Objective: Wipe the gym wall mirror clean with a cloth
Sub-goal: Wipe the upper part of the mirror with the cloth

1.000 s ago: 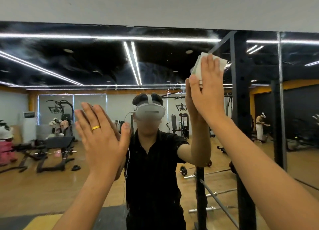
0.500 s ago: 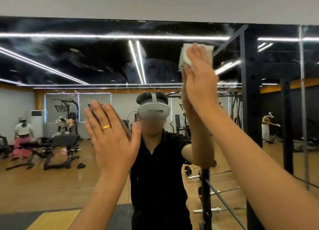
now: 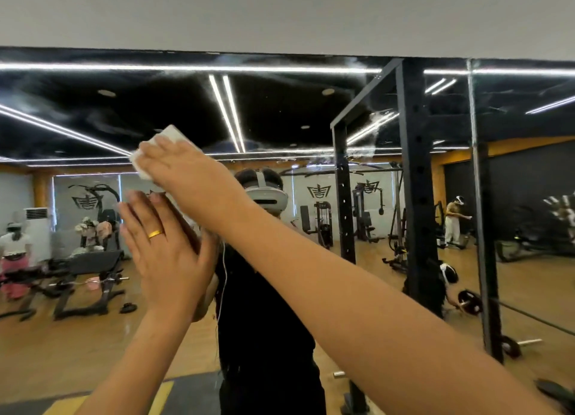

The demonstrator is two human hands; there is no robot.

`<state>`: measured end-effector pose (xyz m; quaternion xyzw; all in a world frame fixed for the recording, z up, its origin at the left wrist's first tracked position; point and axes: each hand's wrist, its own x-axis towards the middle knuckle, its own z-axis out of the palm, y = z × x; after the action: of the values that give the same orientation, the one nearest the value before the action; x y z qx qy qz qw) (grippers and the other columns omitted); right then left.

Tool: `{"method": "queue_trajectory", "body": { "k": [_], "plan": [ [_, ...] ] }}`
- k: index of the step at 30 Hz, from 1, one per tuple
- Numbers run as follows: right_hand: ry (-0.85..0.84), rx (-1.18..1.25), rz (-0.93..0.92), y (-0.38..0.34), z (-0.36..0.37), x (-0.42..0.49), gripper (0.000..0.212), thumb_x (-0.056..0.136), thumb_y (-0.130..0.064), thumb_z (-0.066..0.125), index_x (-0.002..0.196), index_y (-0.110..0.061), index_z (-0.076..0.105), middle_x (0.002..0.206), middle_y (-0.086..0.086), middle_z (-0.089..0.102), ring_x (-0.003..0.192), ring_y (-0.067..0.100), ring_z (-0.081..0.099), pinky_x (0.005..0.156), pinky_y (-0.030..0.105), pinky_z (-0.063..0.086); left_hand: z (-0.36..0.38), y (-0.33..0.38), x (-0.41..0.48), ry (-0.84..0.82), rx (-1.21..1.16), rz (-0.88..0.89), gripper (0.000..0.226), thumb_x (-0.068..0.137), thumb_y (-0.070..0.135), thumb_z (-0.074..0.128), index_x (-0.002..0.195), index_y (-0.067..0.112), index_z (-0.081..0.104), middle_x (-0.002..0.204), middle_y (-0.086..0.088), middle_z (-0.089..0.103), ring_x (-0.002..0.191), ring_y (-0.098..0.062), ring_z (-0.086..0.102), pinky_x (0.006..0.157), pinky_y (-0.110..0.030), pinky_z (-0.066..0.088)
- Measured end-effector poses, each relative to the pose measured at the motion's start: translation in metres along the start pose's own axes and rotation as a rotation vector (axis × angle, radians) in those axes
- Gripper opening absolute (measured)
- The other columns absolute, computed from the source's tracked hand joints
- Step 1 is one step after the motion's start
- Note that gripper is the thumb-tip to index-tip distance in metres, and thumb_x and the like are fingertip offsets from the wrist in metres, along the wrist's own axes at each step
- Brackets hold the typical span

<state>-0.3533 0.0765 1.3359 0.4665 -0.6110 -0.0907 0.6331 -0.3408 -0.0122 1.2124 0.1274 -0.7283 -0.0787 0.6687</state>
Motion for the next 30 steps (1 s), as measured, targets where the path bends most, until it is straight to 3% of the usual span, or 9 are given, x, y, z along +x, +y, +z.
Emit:
{"method": "queue_trajectory", "body": {
  "k": [3, 5, 8, 11, 16, 24, 30],
  "plan": [
    [0.194, -0.021, 0.202, 0.032, -0.004, -0.041, 0.065, 0.088, 0.000, 0.033, 0.152, -0.007, 0.044, 0.157, 0.012, 0.046, 0.149, 0.030, 0.036, 0.126, 0.040, 0.017, -0.005, 0.003, -0.001, -0.007, 0.028, 0.031, 0.086, 0.102, 0.051, 0.037, 0.163, -0.001, 0.006, 0.170, -0.024, -0.011, 0.157, -0.041, -0.012, 0.126, -0.063, 0.002],
    [0.233, 0.028, 0.389, 0.068, 0.000, -0.074, 0.067, 0.088, 0.010, 0.042, 0.154, -0.004, 0.040, 0.160, 0.017, 0.040, 0.152, 0.035, 0.030, 0.128, 0.048, 0.018, -0.009, 0.013, -0.003, -0.019, 0.012, 0.115, 0.082, 0.102, 0.045, 0.036, 0.163, -0.001, 0.007, 0.171, -0.021, -0.009, 0.158, -0.035, -0.013, 0.127, -0.058, -0.002],
    [0.184, 0.172, 0.596, 0.118, -0.005, -0.115, 0.062, 0.102, -0.003, 0.056, 0.159, -0.010, 0.033, 0.167, 0.011, 0.029, 0.157, 0.029, 0.017, 0.126, 0.054, 0.023, -0.008, 0.047, -0.005, -0.041, -0.014, 0.283, 0.076, 0.102, 0.042, 0.033, 0.163, 0.001, 0.011, 0.173, -0.016, 0.000, 0.160, -0.026, -0.009, 0.128, -0.050, -0.006],
    [0.052, 0.280, 0.573, 0.135, -0.021, -0.130, 0.056, 0.113, -0.029, 0.037, 0.163, -0.014, 0.020, 0.172, 0.006, 0.015, 0.159, 0.022, 0.005, 0.130, 0.047, 0.009, 0.008, 0.088, 0.003, -0.064, -0.031, 0.359, 0.072, 0.103, 0.041, 0.036, 0.162, 0.003, 0.021, 0.173, -0.013, 0.008, 0.160, -0.023, -0.002, 0.128, -0.046, -0.010],
    [0.078, 0.278, 0.598, 0.147, -0.028, -0.120, 0.054, 0.113, -0.027, 0.033, 0.162, -0.009, 0.020, 0.171, 0.009, 0.017, 0.159, 0.025, 0.007, 0.125, 0.034, 0.000, 0.036, 0.105, 0.006, -0.044, 0.090, 0.443, 0.069, 0.105, 0.044, 0.030, 0.164, 0.008, 0.020, 0.173, -0.011, 0.010, 0.160, -0.025, 0.004, 0.128, -0.056, 0.003],
    [0.164, 0.319, 0.786, 0.218, -0.035, -0.080, 0.053, 0.114, -0.028, 0.028, 0.164, -0.013, 0.016, 0.173, 0.004, 0.012, 0.160, 0.021, 0.001, 0.126, 0.035, -0.002, 0.044, 0.104, 0.005, 0.044, 0.116, 0.462, 0.070, 0.104, 0.041, 0.034, 0.163, 0.006, 0.021, 0.172, -0.014, 0.013, 0.160, -0.027, 0.007, 0.128, -0.057, 0.008],
    [0.180, 0.379, 0.805, 0.161, -0.020, -0.127, 0.056, 0.113, -0.027, 0.032, 0.164, -0.013, 0.014, 0.173, 0.005, 0.010, 0.159, 0.022, 0.002, 0.123, 0.030, -0.001, 0.044, 0.104, 0.005, 0.038, 0.130, 0.468, 0.069, 0.105, 0.041, 0.030, 0.164, 0.006, 0.019, 0.172, -0.014, 0.010, 0.160, -0.028, 0.006, 0.128, -0.056, 0.006]
  ]
}}
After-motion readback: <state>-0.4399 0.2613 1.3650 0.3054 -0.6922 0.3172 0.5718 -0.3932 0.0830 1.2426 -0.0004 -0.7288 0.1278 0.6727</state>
